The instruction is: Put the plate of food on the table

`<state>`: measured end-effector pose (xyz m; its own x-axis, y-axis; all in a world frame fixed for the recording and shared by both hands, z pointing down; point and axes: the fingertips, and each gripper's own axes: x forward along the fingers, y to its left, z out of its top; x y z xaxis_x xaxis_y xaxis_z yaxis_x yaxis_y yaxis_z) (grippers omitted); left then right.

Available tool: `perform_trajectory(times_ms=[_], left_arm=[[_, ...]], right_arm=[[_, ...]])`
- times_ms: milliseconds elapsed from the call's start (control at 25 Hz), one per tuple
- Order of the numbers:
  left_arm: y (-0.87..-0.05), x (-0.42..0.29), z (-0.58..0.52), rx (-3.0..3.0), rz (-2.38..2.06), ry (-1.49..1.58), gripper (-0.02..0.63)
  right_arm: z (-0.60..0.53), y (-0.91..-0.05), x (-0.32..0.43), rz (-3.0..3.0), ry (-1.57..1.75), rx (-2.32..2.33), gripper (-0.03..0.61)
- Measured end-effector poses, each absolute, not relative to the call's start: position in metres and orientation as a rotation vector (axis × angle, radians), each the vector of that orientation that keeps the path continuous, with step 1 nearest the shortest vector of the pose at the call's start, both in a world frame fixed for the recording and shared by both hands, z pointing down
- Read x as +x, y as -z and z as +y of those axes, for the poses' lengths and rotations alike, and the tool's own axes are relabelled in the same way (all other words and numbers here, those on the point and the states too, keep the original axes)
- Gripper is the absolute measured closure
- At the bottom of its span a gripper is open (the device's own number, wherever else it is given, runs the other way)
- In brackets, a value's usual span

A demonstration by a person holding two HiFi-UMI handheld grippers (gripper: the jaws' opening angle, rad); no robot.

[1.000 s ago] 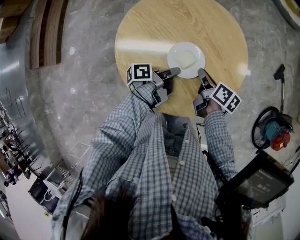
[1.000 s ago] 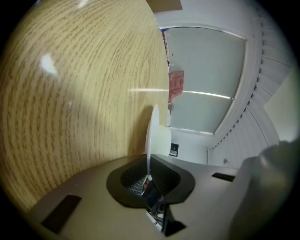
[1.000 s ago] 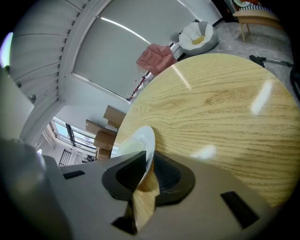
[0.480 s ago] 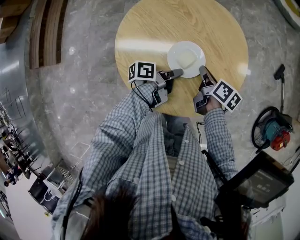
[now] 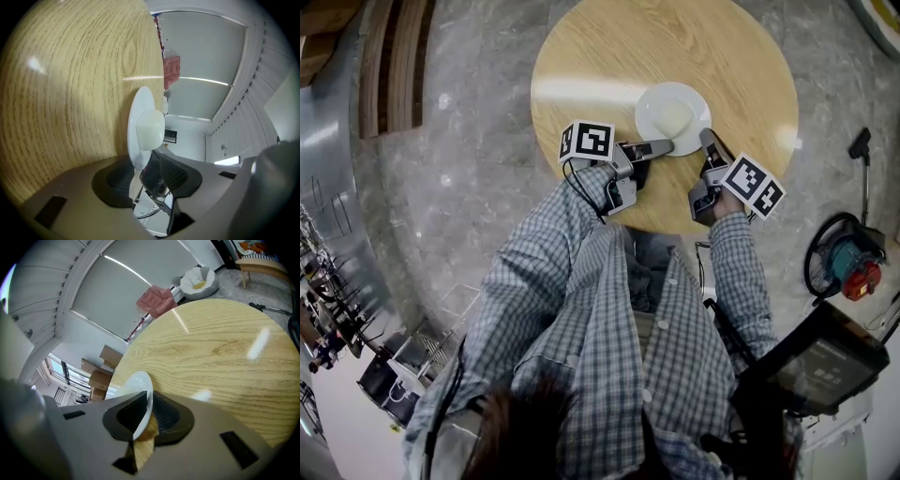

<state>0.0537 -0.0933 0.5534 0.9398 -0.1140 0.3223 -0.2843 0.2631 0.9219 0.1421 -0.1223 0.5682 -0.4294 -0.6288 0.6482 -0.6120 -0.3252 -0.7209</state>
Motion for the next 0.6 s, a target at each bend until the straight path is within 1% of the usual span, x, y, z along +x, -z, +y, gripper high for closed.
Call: perform_trajectory(times_ms=[600], left_arm=[[-0.552, 0.062, -0.081, 1.206, -0.247, -0.080, 0.462]], right_arm=[[-0.133, -0.566, 0.141, 2.021, 1.831, -1.741, 0.532]])
